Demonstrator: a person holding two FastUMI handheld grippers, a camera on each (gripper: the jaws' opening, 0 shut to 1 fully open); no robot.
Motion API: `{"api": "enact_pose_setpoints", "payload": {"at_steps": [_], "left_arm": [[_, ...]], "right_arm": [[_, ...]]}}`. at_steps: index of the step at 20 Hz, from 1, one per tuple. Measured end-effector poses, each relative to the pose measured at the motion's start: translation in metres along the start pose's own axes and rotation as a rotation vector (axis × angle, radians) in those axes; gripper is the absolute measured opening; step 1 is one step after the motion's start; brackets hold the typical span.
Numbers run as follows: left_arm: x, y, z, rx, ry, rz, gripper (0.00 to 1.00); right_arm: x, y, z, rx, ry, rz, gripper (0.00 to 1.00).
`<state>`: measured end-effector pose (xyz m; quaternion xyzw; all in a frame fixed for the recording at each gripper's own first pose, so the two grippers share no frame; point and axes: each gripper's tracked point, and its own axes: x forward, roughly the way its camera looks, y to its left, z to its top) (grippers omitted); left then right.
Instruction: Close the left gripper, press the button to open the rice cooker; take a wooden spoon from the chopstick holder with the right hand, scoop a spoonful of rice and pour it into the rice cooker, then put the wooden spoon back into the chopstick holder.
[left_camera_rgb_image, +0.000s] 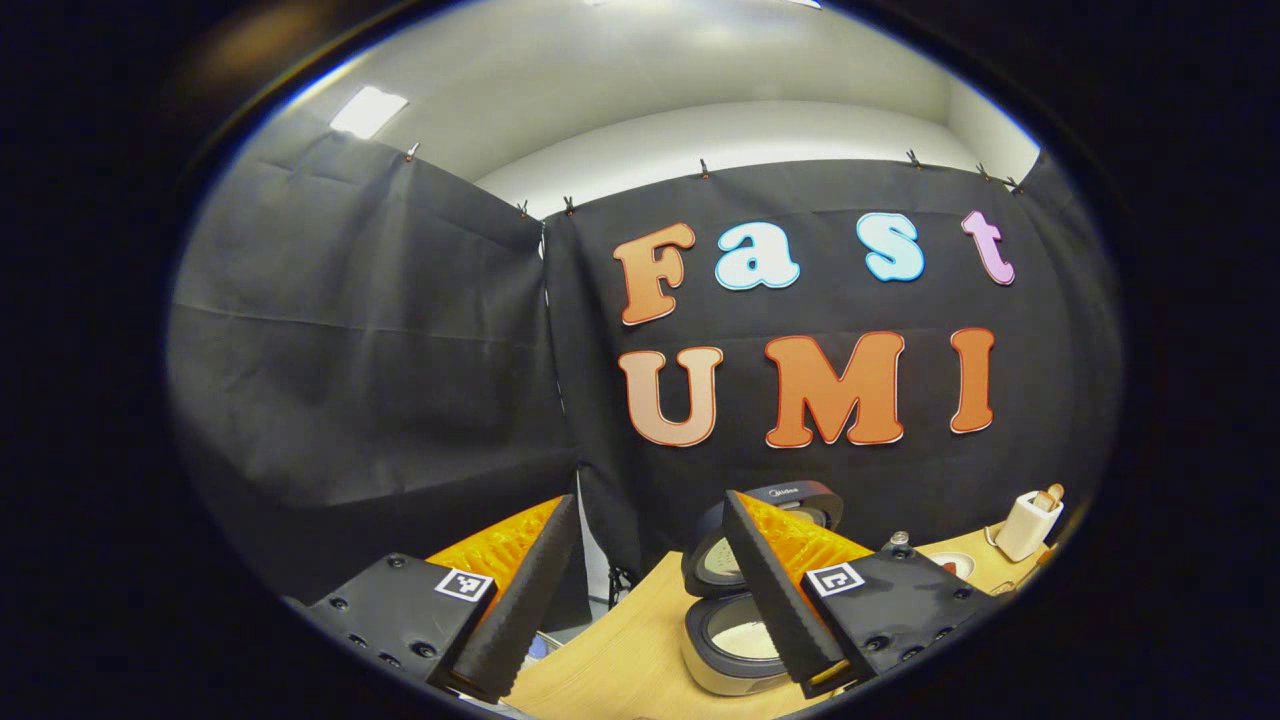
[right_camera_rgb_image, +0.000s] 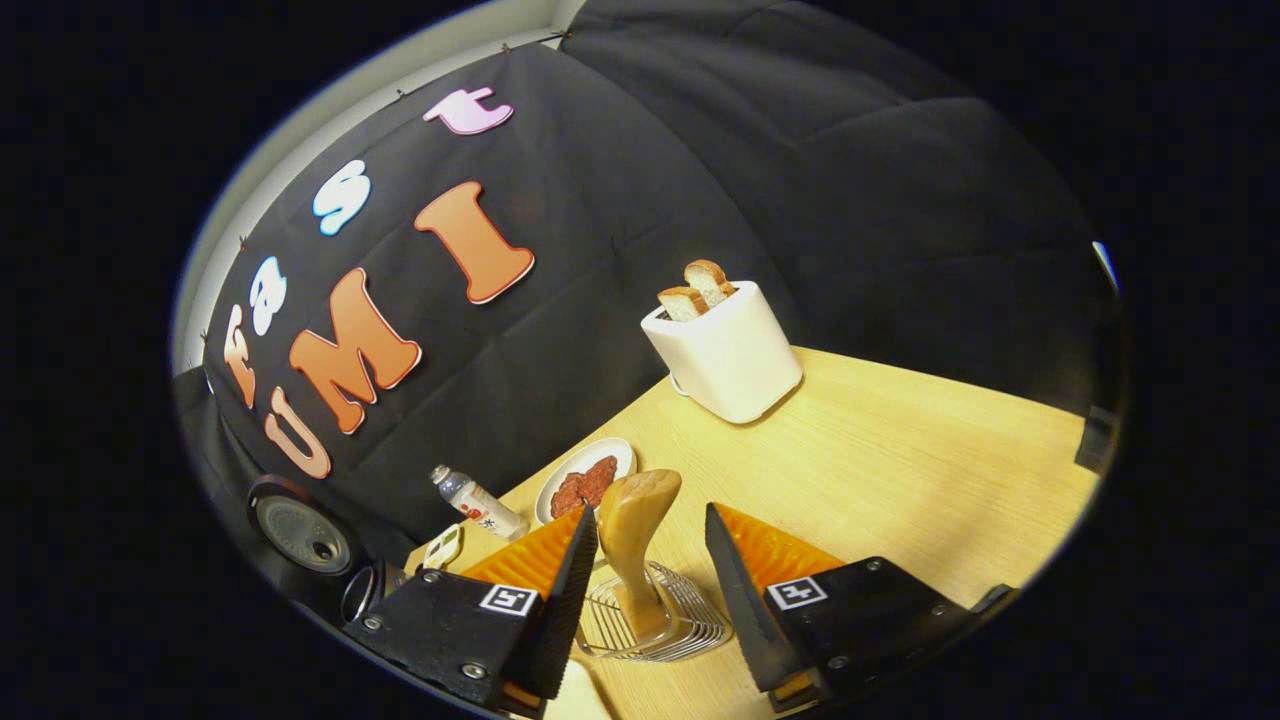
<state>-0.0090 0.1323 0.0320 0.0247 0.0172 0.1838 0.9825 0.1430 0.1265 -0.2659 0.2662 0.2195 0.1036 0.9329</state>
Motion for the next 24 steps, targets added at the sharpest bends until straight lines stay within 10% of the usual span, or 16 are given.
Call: {"api": "enact_pose_setpoints", "payload": {"at_steps": [2,11,24], "left_arm": [[-0.001,-0.006,-0.004,-0.023,0.018,-0.018,0.92],[-0.008,-0.002,-0.008,-0.044,0.030,-0.017,0.92],[-0.014,0.005,-0.005,0.025,0.021,-0.041,0.95]], "right_arm": [[0.001,0.007,0.004,0.016,-0.006,0.041,0.49],[0.012,0.014,0.000,0.094,-0.017,0.117,0.22],[-0.034,0.079,0.052,-0.104,-0.111,0.111,0.15]]}}
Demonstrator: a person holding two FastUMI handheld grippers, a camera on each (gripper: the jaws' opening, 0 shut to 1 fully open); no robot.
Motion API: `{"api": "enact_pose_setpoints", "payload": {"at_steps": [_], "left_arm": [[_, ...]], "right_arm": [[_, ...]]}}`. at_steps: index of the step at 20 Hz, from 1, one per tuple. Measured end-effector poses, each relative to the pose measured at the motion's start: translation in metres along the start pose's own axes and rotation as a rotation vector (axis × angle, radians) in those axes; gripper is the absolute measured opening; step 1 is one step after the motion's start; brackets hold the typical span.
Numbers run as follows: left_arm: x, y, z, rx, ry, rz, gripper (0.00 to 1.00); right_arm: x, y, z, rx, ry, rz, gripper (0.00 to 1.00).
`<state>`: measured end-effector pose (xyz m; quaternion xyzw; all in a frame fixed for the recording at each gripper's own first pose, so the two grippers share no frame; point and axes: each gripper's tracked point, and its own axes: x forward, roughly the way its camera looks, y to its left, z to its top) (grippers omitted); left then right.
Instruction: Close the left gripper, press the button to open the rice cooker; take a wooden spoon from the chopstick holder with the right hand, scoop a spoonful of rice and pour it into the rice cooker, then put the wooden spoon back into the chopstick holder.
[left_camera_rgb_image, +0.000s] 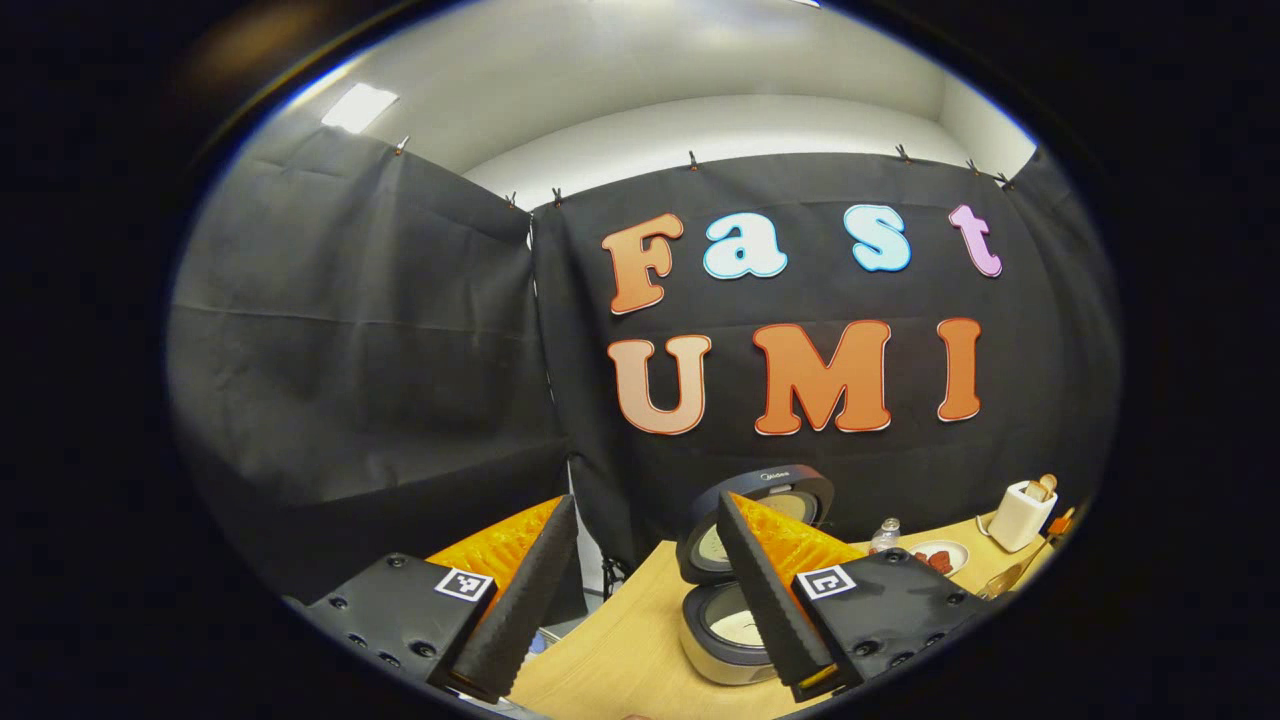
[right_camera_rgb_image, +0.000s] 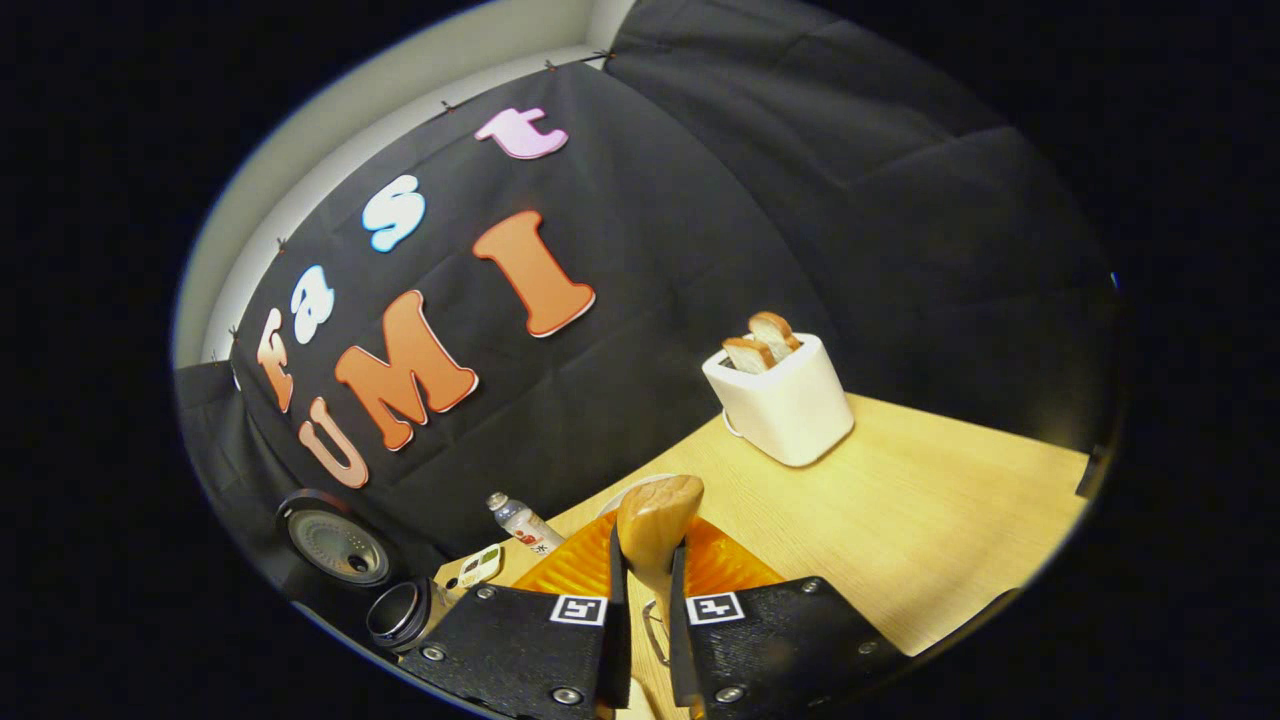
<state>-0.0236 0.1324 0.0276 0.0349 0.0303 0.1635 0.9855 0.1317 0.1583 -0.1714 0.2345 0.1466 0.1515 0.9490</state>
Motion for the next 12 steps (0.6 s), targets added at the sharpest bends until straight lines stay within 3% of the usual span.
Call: {"api": "enact_pose_setpoints", "payload": {"at_steps": [4,7,8,9,12], "left_arm": [[-0.003,0.004,0.004,0.021,-0.019,-0.009,0.92],[-0.004,0.002,-0.002,0.008,-0.013,-0.041,0.95],[-0.003,0.004,-0.003,0.008,-0.013,-0.047,0.98],[-0.003,0.010,-0.002,0.005,-0.016,-0.046,0.92],[-0.003,0.022,0.001,-0.026,-0.024,-0.041,0.92]], "right_arm": [[-0.029,0.048,0.016,-0.059,-0.009,0.067,0.15],[-0.050,0.087,0.013,-0.080,-0.007,0.123,0.15],[-0.054,0.099,0.008,-0.090,-0.005,0.141,0.15],[-0.058,0.109,-0.002,-0.100,0.008,0.157,0.15],[-0.063,0.127,-0.032,-0.119,0.062,0.177,0.14]]}}
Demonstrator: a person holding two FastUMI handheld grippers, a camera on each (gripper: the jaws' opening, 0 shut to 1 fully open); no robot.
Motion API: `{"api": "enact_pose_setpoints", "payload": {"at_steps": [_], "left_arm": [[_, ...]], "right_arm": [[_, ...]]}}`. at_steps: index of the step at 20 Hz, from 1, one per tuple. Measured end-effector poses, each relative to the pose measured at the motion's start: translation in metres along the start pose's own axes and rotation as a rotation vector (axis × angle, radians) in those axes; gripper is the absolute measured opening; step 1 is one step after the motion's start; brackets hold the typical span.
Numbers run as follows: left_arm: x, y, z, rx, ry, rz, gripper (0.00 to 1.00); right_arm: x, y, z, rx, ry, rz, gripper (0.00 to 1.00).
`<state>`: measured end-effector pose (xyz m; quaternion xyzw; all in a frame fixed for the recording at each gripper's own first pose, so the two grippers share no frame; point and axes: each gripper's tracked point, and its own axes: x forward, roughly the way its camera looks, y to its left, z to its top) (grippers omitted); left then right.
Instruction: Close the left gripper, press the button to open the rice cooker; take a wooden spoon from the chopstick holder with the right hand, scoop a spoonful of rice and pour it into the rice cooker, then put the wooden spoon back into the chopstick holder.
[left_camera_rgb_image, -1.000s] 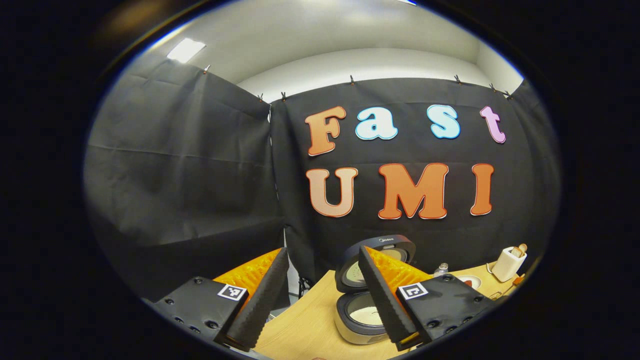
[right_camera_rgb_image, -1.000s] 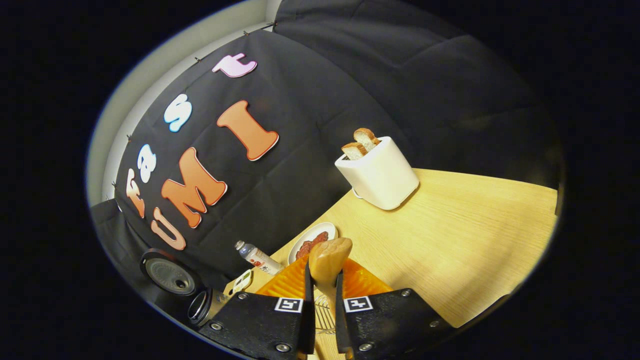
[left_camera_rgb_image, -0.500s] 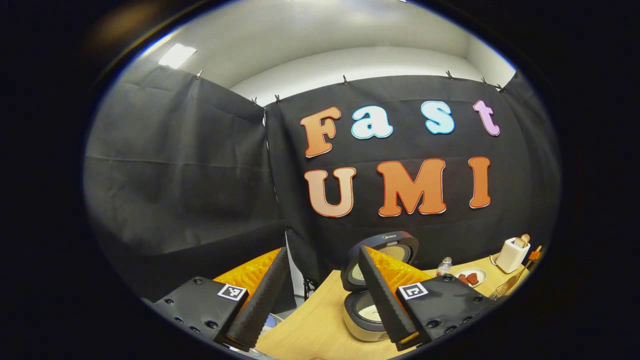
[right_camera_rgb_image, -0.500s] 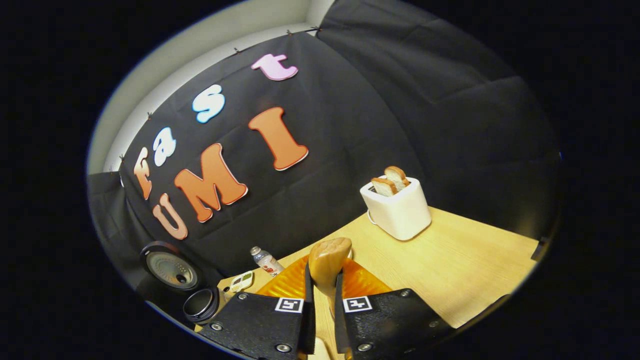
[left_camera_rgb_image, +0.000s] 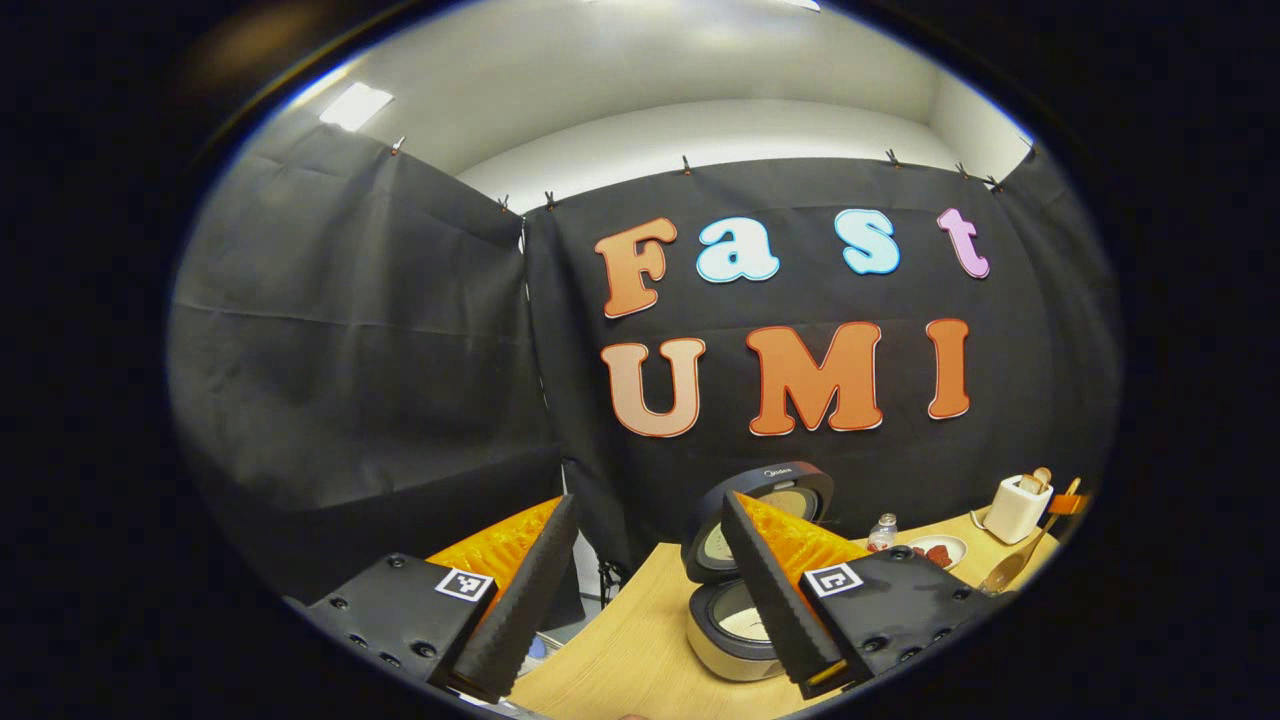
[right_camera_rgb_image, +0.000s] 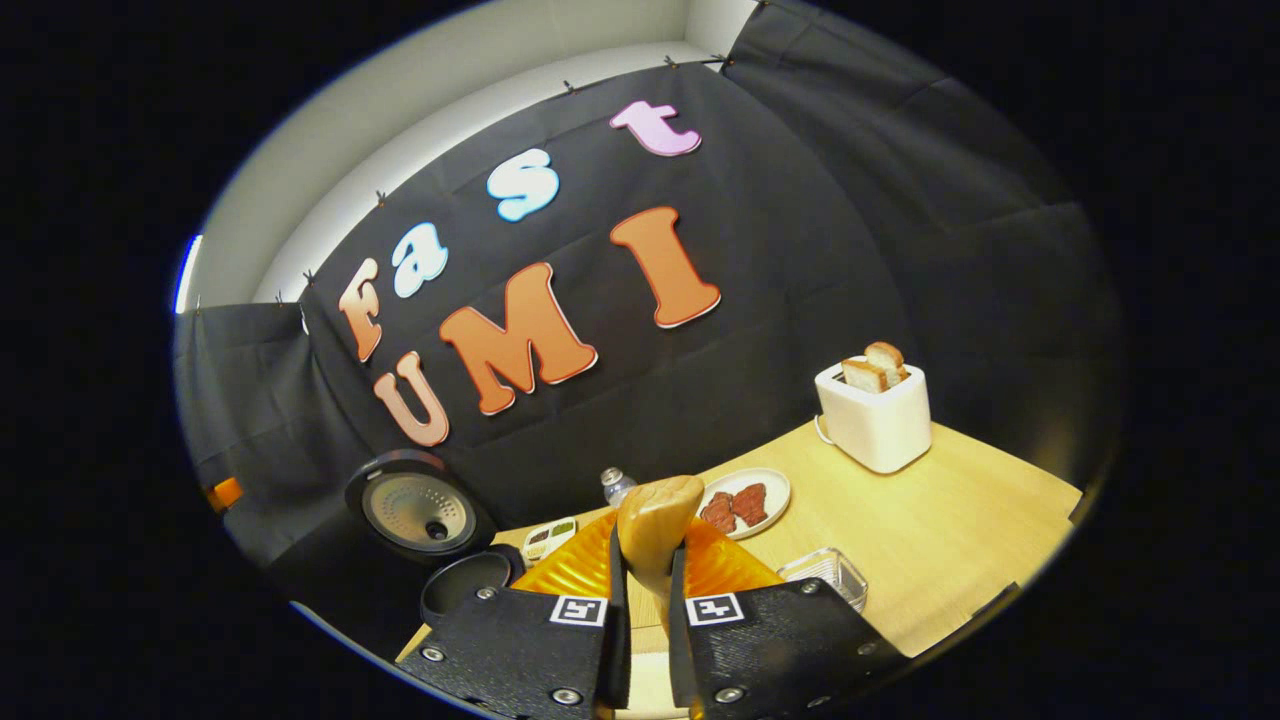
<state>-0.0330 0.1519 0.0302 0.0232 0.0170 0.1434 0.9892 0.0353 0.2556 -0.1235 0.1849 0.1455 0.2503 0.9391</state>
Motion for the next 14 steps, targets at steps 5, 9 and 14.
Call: {"api": "enact_pose_setpoints", "payload": {"at_steps": [5,9,14], "left_arm": [[-0.006,0.023,0.003,-0.003,-0.015,0.027,0.92],[-0.008,0.039,-0.006,0.048,-0.018,0.061,0.97],[-0.005,0.040,-0.031,0.048,0.021,0.059,1.00]], "right_arm": [[0.011,0.019,-0.053,-0.108,0.066,0.014,0.14],[0.022,0.017,-0.089,-0.261,0.100,0.008,0.15],[0.032,0.015,-0.108,-0.385,0.105,0.013,0.15]]}}
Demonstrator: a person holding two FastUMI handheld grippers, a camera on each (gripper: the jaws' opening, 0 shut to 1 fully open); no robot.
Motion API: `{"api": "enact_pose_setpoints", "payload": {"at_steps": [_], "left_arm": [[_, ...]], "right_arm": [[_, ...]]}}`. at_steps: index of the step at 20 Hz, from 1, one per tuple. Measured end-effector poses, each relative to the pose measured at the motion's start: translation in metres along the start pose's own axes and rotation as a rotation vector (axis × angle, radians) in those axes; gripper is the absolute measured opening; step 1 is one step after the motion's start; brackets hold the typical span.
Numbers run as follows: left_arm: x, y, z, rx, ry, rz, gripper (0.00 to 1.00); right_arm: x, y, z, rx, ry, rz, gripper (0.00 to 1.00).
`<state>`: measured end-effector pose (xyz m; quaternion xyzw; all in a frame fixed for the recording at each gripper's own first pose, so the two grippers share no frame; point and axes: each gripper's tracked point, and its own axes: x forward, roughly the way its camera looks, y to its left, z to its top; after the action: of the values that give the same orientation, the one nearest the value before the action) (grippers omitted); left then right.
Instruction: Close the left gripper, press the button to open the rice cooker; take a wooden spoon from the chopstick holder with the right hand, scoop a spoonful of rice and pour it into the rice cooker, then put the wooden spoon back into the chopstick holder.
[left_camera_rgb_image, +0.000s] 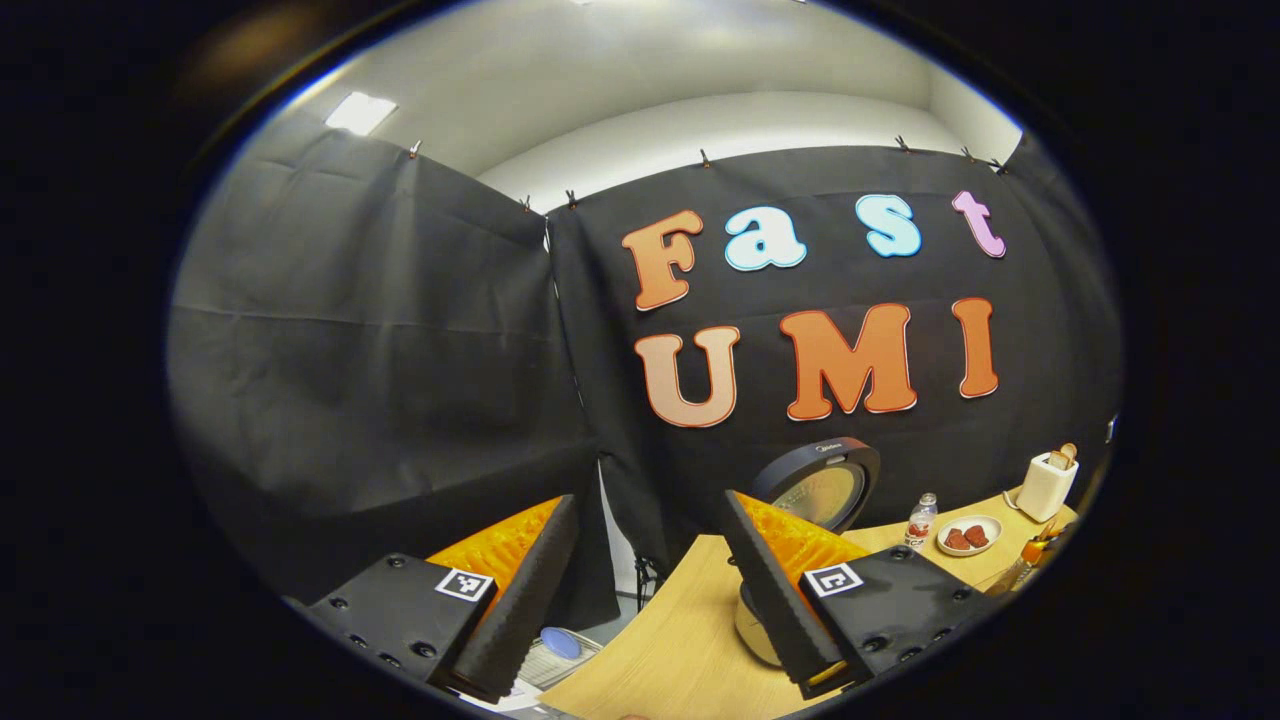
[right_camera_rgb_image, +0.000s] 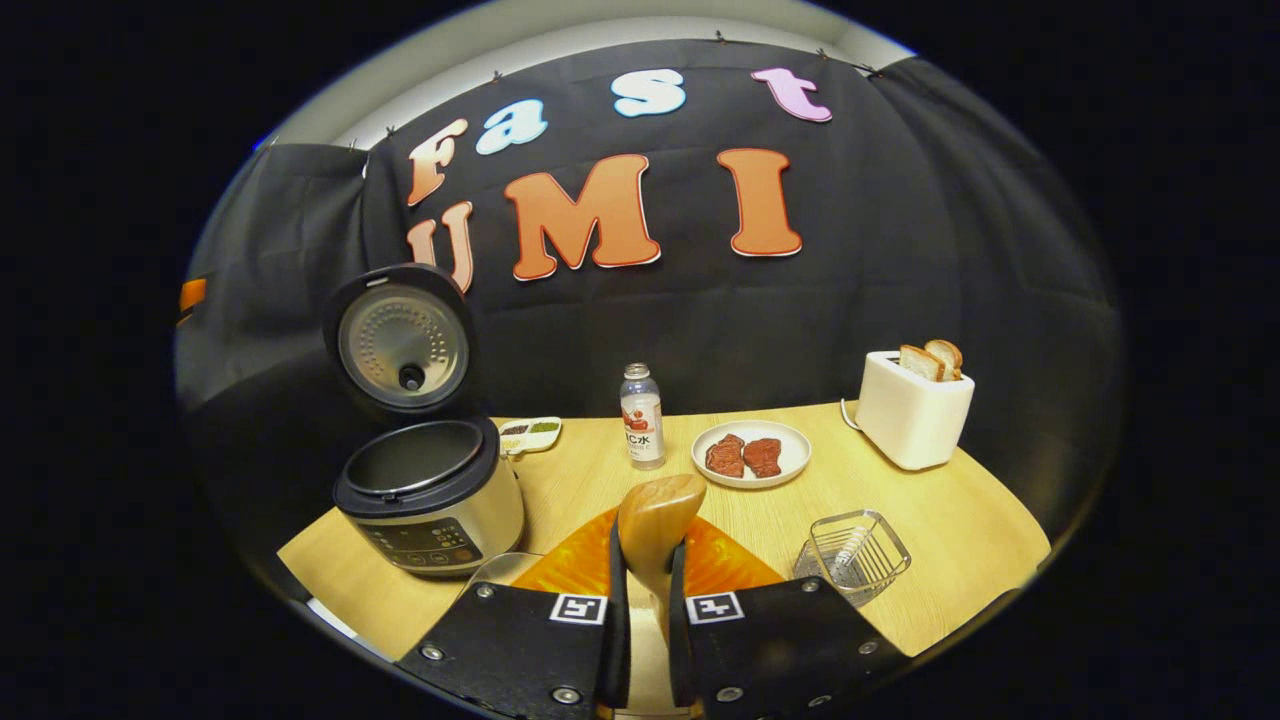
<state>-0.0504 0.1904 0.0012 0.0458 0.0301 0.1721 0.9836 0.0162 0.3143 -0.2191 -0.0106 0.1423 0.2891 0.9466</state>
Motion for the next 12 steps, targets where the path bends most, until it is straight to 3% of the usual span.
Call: {"api": "enact_pose_setpoints", "payload": {"at_steps": [3,6,8,12], "left_arm": [[0.006,0.001,-0.009,-0.016,0.017,-0.012,0.92],[0.011,0.003,-0.019,-0.024,0.033,-0.017,0.97],[0.013,0.003,-0.020,-0.030,0.035,-0.018,0.92],[0.011,0.005,-0.024,-0.035,0.042,-0.025,0.97]], "right_arm": [[0.003,-0.001,-0.017,-0.034,0.005,-0.033,0.15],[-0.004,0.006,-0.038,-0.052,0.025,-0.037,0.15],[-0.008,0.008,-0.042,-0.013,0.026,-0.052,0.14],[-0.015,0.021,-0.045,0.134,0.031,-0.049,0.15]]}}
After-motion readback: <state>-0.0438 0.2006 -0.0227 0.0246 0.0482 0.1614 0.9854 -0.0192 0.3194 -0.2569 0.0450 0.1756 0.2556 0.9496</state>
